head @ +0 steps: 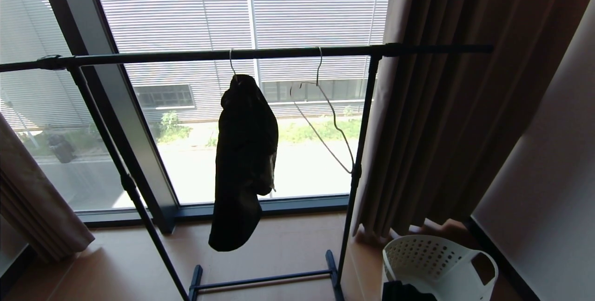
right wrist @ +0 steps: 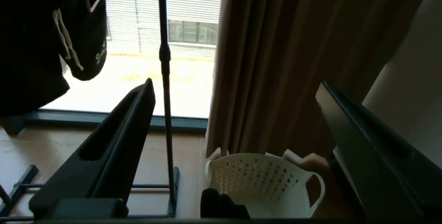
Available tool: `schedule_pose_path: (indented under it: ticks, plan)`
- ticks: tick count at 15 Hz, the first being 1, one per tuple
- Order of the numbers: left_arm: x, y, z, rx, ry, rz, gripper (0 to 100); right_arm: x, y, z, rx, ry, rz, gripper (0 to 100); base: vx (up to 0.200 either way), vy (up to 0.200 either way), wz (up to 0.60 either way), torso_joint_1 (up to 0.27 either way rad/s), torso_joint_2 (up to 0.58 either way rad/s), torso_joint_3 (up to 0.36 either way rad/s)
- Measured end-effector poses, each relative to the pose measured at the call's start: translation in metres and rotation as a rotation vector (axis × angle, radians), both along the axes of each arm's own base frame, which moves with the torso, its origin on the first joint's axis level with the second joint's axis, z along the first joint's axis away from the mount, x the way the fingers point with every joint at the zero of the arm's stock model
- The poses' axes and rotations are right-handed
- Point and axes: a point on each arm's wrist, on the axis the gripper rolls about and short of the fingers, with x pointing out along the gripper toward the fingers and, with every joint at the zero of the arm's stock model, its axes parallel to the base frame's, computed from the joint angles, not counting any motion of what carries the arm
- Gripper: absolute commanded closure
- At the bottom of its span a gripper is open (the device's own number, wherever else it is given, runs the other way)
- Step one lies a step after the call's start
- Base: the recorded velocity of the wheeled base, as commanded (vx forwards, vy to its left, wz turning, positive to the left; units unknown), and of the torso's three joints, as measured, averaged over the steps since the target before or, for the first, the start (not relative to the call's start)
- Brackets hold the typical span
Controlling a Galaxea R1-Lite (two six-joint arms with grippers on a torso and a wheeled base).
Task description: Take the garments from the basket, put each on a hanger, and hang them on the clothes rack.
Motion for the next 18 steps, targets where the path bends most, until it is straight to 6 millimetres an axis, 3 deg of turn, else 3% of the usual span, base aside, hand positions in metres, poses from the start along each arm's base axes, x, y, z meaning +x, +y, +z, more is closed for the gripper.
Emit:
schedule_pose_path:
  ticks: [9,18]
  plan:
    - [0.0000,0.0000,0.0001,-0.003,0.001,0.000,0,0.0000,0.0000,0.0001,0.000,-0.001,0.001,0,0.000,0.000,0.00,-0.184,0.53,0.344]
    - [0.0001,0.0000,0.0001,0.000,0.001,-0.001,0,0.0000,0.0000,0.0001,0.000,-0.001,0.001,0,0.000,0.000,0.00,-0.115,0.48,0.363]
